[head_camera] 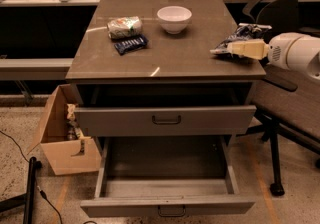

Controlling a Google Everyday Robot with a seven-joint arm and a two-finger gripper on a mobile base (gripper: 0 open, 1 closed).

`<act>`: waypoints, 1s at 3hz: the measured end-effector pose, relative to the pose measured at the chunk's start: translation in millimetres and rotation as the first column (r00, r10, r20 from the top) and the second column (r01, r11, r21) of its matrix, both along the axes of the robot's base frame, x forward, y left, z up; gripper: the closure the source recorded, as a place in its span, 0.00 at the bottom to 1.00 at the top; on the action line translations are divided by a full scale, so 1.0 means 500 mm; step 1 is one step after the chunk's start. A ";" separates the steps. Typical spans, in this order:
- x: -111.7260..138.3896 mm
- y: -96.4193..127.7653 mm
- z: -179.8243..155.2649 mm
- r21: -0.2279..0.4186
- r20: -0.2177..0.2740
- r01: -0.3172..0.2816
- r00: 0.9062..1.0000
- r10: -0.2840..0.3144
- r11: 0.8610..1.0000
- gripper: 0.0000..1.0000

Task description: Place blue chip bag into white bowl

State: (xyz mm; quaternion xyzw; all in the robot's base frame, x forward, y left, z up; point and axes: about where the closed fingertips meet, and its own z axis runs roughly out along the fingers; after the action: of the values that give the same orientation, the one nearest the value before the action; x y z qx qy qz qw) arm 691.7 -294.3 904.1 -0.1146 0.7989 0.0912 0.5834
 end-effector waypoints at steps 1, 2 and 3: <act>0.025 0.016 -0.027 0.027 -0.009 -0.001 1.000 0.001 1.000 0.16; 0.043 0.025 -0.053 0.038 -0.025 -0.004 1.000 0.005 0.999 0.40; 0.051 0.037 -0.076 0.047 -0.045 -0.009 0.999 0.011 0.999 0.63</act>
Offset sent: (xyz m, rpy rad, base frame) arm 0.0309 0.0130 -0.0416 0.0499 0.0434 0.0023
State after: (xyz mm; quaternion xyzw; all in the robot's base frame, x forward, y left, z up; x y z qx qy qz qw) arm 717.4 -275.8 866.1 -0.1028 0.8089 0.1154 0.5672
